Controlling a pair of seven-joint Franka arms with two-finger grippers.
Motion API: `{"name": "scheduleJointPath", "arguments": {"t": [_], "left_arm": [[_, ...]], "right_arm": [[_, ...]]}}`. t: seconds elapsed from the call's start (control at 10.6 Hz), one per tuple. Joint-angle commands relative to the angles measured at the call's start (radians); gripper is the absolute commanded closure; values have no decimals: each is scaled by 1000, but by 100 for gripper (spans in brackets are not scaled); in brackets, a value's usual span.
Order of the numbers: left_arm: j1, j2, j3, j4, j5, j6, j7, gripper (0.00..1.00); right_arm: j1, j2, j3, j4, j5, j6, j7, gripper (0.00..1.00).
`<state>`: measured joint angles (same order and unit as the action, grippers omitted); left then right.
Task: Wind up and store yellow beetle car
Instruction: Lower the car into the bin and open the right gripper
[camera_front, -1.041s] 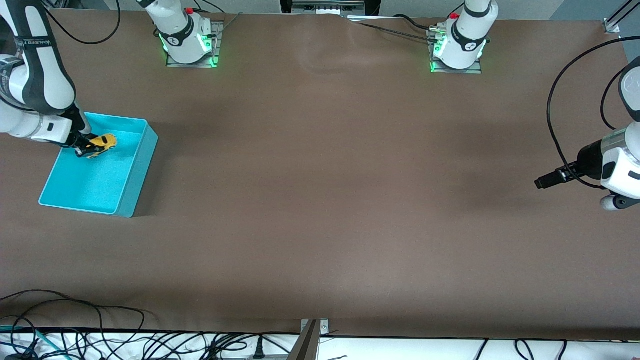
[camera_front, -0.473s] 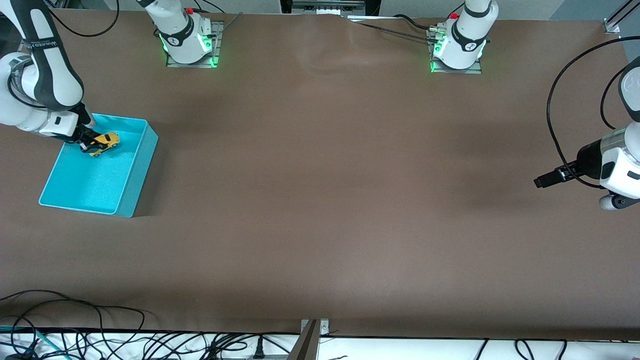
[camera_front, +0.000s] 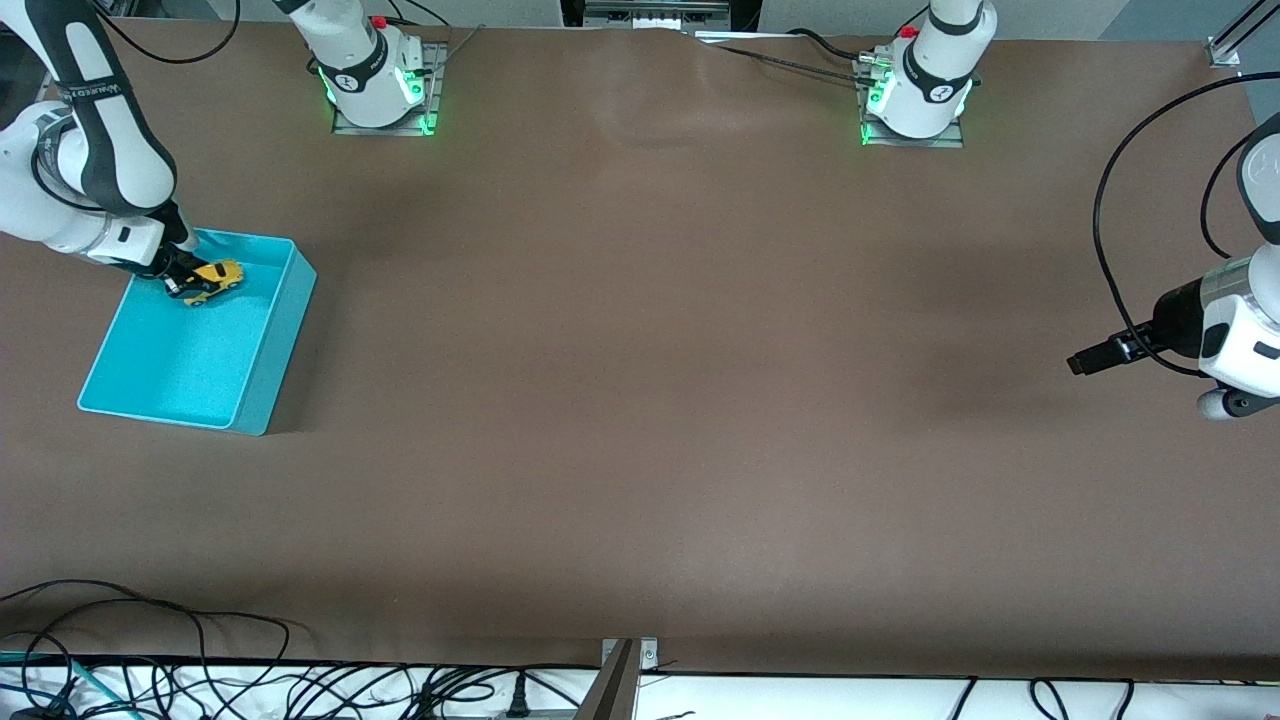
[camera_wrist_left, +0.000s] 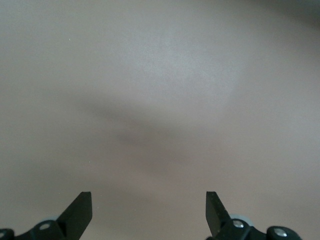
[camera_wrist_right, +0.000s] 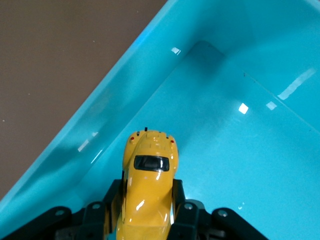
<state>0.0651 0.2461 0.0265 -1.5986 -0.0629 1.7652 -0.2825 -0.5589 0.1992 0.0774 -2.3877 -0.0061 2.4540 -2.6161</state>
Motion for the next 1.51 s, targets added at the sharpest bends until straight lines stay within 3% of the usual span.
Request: {"name": "scheduleJointPath", "arguments": {"t": [0.0, 0.19, 0.76, 1.04, 1.23, 1.42], "left_arm": [[-5, -5, 7, 5, -17, -15, 28, 0], [-5, -4, 7, 3, -17, -15, 31, 0], [-7, -1, 7, 0, -17, -15, 31, 0], [-8, -1, 6, -4, -17, -19, 35, 0], [-15, 12, 6, 3, -17, -36, 51, 0], [-4, 12, 9, 11, -17, -36, 54, 0]], "right_arm": [[-22, -10, 19, -10, -6, 8, -16, 0], [-22, -20, 19, -7, -2, 4, -9, 0], [5, -87, 113, 103, 29, -134, 144, 0], [115, -95, 113, 244, 29, -248, 402, 0], [183, -133, 113, 281, 28, -260, 607, 0], [238, -208, 113, 297, 29, -271, 1069, 0]]}}
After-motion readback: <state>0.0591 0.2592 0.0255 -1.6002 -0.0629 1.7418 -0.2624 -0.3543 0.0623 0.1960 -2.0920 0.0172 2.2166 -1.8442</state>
